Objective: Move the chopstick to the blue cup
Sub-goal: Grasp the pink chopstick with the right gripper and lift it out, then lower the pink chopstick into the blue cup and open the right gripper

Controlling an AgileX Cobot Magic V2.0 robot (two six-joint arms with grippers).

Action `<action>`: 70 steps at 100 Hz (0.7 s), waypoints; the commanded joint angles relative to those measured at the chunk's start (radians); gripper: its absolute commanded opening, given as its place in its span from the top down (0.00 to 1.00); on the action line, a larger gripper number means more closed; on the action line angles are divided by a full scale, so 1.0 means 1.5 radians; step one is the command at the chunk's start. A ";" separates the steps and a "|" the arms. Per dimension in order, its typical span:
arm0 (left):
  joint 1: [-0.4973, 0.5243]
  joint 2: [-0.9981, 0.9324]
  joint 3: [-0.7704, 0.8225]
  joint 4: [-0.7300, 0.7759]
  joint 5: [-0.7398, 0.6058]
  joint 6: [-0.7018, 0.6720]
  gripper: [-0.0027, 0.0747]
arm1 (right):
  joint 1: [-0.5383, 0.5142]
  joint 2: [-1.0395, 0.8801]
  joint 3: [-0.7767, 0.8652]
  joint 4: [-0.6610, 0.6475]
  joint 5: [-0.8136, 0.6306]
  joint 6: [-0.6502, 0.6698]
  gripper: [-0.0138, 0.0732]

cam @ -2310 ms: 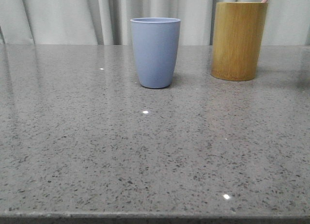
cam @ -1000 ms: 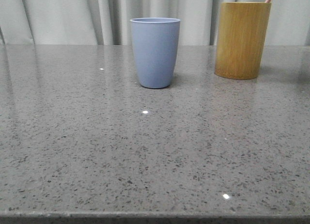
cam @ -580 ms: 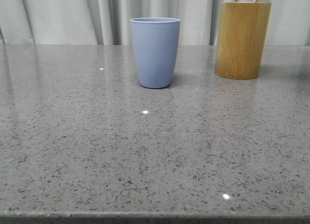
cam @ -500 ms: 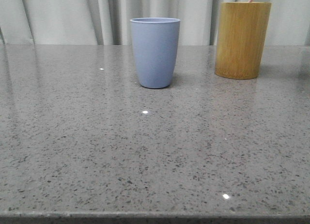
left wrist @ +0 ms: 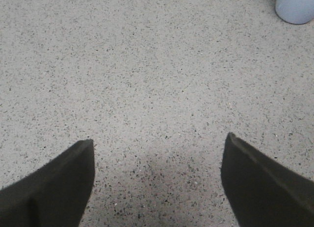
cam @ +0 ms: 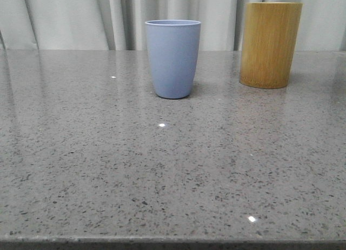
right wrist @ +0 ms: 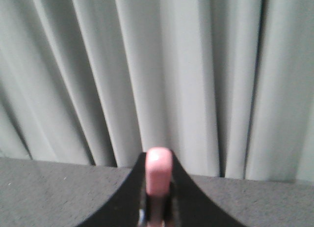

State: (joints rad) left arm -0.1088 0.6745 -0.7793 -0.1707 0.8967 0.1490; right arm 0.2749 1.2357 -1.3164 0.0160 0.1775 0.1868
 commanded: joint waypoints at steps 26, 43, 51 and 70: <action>0.001 0.000 -0.015 -0.013 -0.037 -0.004 0.30 | 0.139 0.015 -0.024 0.002 -0.047 -0.004 0.98; 0.001 0.000 -0.015 -0.013 -0.037 -0.004 0.30 | 0.177 0.069 -0.024 0.002 -0.058 -0.004 0.98; 0.001 0.000 -0.015 -0.013 -0.037 -0.004 0.30 | 0.184 0.093 -0.024 0.002 -0.063 -0.004 0.98; 0.001 0.000 -0.015 -0.013 -0.037 -0.004 0.30 | 0.184 0.132 -0.024 0.002 -0.060 -0.004 0.94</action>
State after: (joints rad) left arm -0.1088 0.6745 -0.7781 -0.1707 0.8967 0.1490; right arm 0.5515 1.4548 -1.3185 0.0202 0.1738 0.1849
